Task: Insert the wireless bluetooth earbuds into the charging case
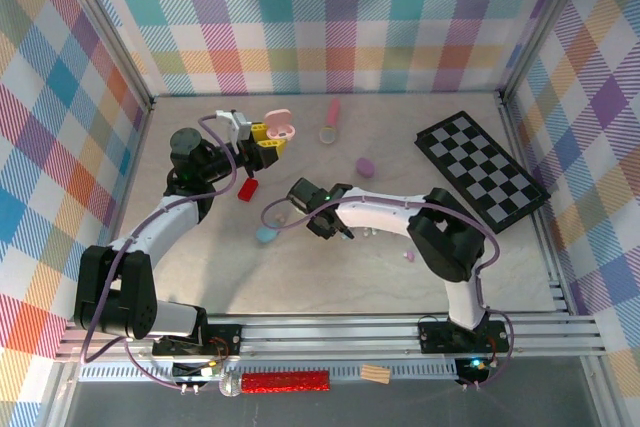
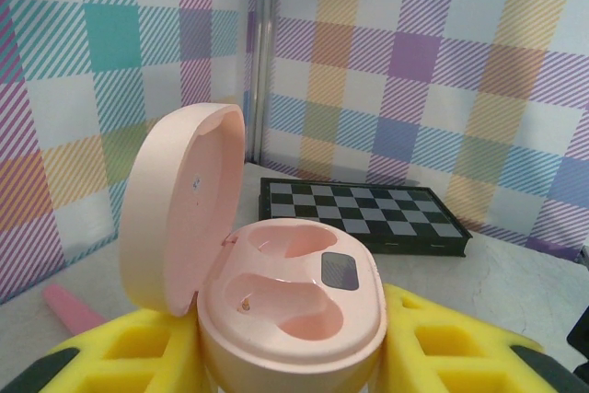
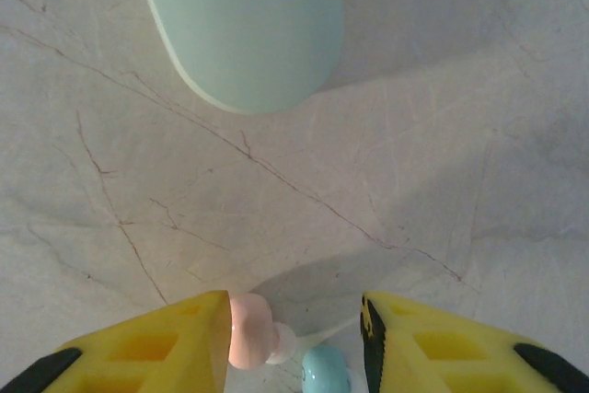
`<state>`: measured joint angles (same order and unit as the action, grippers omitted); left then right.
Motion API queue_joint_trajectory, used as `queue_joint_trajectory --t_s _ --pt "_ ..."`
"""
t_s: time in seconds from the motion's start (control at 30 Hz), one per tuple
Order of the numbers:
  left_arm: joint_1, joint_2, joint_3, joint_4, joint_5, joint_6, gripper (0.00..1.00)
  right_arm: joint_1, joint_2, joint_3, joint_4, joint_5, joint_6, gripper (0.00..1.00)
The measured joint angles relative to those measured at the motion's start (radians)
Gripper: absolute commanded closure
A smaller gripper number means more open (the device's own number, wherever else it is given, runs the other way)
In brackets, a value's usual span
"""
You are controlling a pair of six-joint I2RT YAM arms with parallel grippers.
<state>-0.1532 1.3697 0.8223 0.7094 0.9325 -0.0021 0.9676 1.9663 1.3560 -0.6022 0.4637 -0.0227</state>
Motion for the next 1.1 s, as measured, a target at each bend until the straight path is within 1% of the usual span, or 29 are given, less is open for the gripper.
queue_joint_trajectory --t_s 0.13,0.3,0.37,0.53,0.77,1.1 --pt "0.000 0.000 0.000 0.000 0.000 0.000 0.61 0.008 0.022 0.018 -0.028 0.000 0.008 0.66" --pt "0.000 0.000 0.007 -0.001 0.000 0.003 0.61 0.010 0.033 0.031 -0.047 0.000 0.009 0.71" --pt "0.000 0.000 0.011 -0.001 0.000 0.005 0.61 0.010 0.042 0.034 -0.048 0.001 0.011 0.75" --pt "0.000 0.000 0.012 -0.001 0.000 0.008 0.61 0.012 0.059 0.036 -0.053 0.000 0.011 0.75" --pt "0.000 0.000 0.012 -0.001 0.000 0.016 0.61 0.014 0.066 0.044 -0.066 0.000 0.011 0.70" --pt "0.000 -0.002 0.012 -0.002 0.000 0.019 0.61 0.014 0.082 0.071 -0.097 0.000 0.017 0.71"
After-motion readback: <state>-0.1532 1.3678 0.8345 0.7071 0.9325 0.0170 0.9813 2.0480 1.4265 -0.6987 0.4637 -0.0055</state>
